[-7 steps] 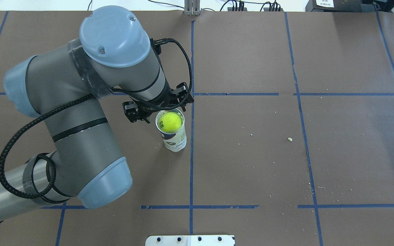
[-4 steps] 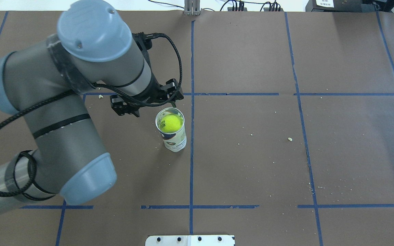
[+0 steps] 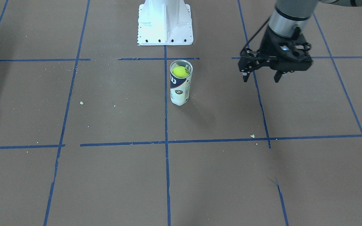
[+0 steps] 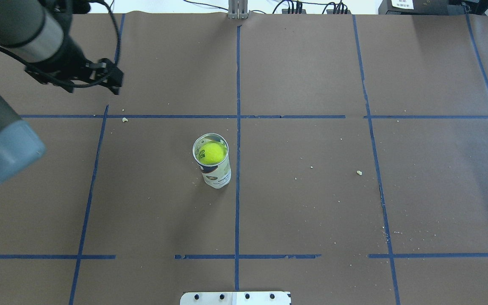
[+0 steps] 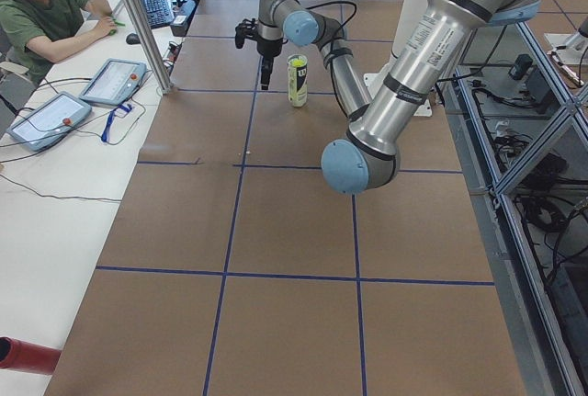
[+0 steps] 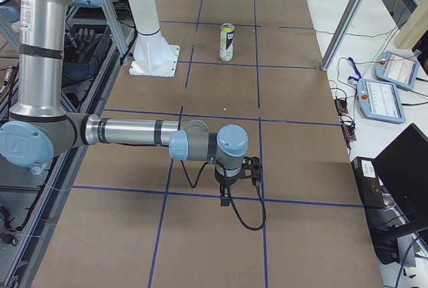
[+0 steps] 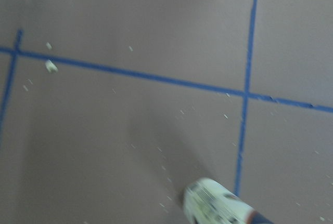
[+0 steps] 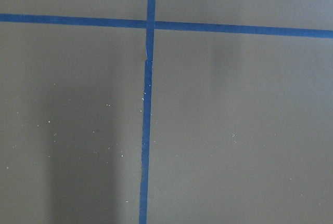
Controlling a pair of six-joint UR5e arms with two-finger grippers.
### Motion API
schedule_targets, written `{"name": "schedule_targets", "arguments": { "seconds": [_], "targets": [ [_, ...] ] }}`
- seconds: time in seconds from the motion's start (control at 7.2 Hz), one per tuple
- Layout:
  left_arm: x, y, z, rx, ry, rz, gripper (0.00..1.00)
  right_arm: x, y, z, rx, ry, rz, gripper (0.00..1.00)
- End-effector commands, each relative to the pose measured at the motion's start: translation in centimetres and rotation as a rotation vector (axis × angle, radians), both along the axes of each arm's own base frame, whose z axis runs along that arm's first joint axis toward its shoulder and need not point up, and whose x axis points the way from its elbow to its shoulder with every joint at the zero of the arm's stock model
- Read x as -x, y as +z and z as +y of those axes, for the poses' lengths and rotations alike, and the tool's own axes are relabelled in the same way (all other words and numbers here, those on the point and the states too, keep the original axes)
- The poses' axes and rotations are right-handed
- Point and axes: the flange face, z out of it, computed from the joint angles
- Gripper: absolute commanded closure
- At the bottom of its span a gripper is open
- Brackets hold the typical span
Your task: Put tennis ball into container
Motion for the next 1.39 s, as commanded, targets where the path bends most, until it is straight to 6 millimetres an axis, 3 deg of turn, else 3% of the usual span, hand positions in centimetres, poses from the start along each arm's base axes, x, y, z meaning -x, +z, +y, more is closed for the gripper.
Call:
{"name": "schedule_targets", "arguments": {
  "seconds": [0.0, 0.14, 0.28, 0.42, 0.56, 0.69, 0.97, 1.11, 1.25],
  "targets": [
    [14.4, 11.8, -4.2, -0.071, 0.125, -0.046, 0.0, 0.0, 0.0, 0.0, 0.0, 0.0, 0.0, 0.0],
    [21.2, 18.1, -5.0, -0.071, 0.158, -0.059, 0.0, 0.0, 0.0, 0.0, 0.001, 0.0, 0.0, 0.0],
    [27.5, 23.8, -4.1, -0.061, 0.16, -0.078, 0.0, 0.0, 0.0, 0.0, 0.001, 0.0, 0.0, 0.0],
    [31.5, 28.0, -2.7, -0.055, 0.149, -0.085, 0.0, 0.0, 0.0, 0.0, 0.001, 0.0, 0.0, 0.0],
    [33.8, 33.0, 1.0, 0.029, 0.115, -0.082, 0.0, 0.0, 0.0, 0.0, 0.001, 0.0, 0.0, 0.0],
    [33.7, 37.3, 4.7, 0.068, 0.119, -0.075, 0.0, 0.0, 0.0, 0.0, 0.001, 0.0, 0.0, 0.0],
    [33.3, 42.3, 9.6, 0.108, 0.114, -0.069, 0.0, 0.0, 0.0, 0.0, 0.001, 0.0, 0.0, 0.0],
    [33.1, 44.9, 11.2, 0.156, 0.115, -0.049, 0.0, 0.0, 0.0, 0.0, 0.001, 0.0, 0.0, 0.0],
    [32.9, 45.1, 11.4, 0.162, 0.114, -0.02, 0.0, 0.0, 0.0, 0.0, 0.001, 0.0, 0.0, 0.0]
  ]
}}
